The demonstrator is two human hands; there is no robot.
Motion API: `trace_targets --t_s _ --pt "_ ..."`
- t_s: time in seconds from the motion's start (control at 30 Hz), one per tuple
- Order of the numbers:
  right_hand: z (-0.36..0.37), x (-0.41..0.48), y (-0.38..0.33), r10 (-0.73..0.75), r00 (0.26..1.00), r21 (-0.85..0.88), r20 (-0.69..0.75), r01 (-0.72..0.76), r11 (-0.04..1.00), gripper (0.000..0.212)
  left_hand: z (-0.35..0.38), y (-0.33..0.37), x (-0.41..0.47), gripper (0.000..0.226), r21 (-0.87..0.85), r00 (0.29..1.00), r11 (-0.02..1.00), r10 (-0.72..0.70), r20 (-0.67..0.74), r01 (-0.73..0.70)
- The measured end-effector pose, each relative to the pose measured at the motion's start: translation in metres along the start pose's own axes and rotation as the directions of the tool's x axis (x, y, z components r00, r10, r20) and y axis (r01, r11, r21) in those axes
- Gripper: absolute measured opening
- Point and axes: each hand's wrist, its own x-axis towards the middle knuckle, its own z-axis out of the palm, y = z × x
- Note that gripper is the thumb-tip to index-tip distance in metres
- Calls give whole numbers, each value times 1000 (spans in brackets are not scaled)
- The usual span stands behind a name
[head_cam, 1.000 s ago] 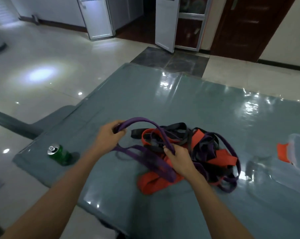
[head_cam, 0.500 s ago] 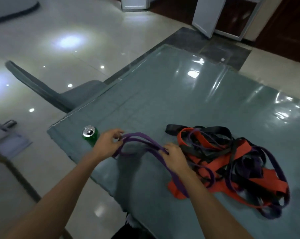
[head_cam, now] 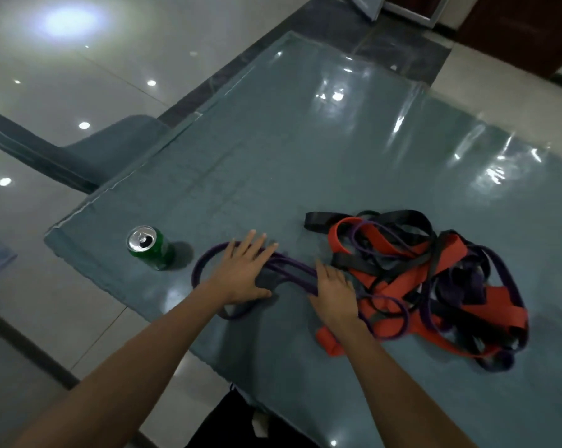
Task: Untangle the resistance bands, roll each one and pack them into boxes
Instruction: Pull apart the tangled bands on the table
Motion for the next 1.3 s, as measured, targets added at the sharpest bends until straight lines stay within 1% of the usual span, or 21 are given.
trace_targets --t_s 0.07,0.13,0.23,0.33,0.43,0.53,0.6,0.67,0.77,0.9,1.0,1.07,1.17,1.3 --pt "1 -4 11 52 998 -13 -21 -52 999 73 1 -1 12 101 47 1000 999 13 22 -14" --pt "3 -10 17 83 996 -23 -21 -84 996 63 0 0 18 87 65 999 997 28 19 -29" --pt "11 -19 12 76 997 -28 -6 -76 997 53 2 8 16 65 85 998 995 62 -19 -60" --pt "23 -26 5 48 999 -62 -15 -49 997 38 9 11 9 60 77 997 995 72 -15 -71" --pt "21 -30 8 51 997 -75 -61 -56 996 31 10 -2 4 52 69 999 997 29 -25 -27" --pt "5 -32 4 41 997 -84 -70 -47 995 30 8 -12 0 35 42 998 999 14 -60 -11" --pt "-13 -33 0 58 993 -80 -100 -67 995 32 1 -14 0 27 -41 997 999 12 -73 -15" --pt "-33 -38 -1 76 980 -37 -187 -84 996 36 -11 -16 4 20 -147 995 989 3 -105 -18" --pt "-57 -51 9 108 952 28 -286 -105 994 39 -40 -8 10 16 -277 981 957 29 -191 -83" --pt "-81 -78 38 174 905 117 -388 -139 983 36 -87 36 14 13 -343 950 913 122 -288 -222" --pt "-97 -112 69 227 856 188 -464 -155 970 35 -114 78 16 21 -296 901 892 221 -374 -342" --pt "-103 -140 92 274 821 226 -501 -182 957 30 -127 111 17 32 -278 866 862 297 -403 -425" --pt "-99 -188 132 359 776 309 -518 -222 925 23 -135 170 13 45 -259 832 823 386 -399 -506" --pt "-72 -268 184 500 723 451 -477 -288 845 17 -114 260 -3 49 -167 769 773 534 -351 -612"
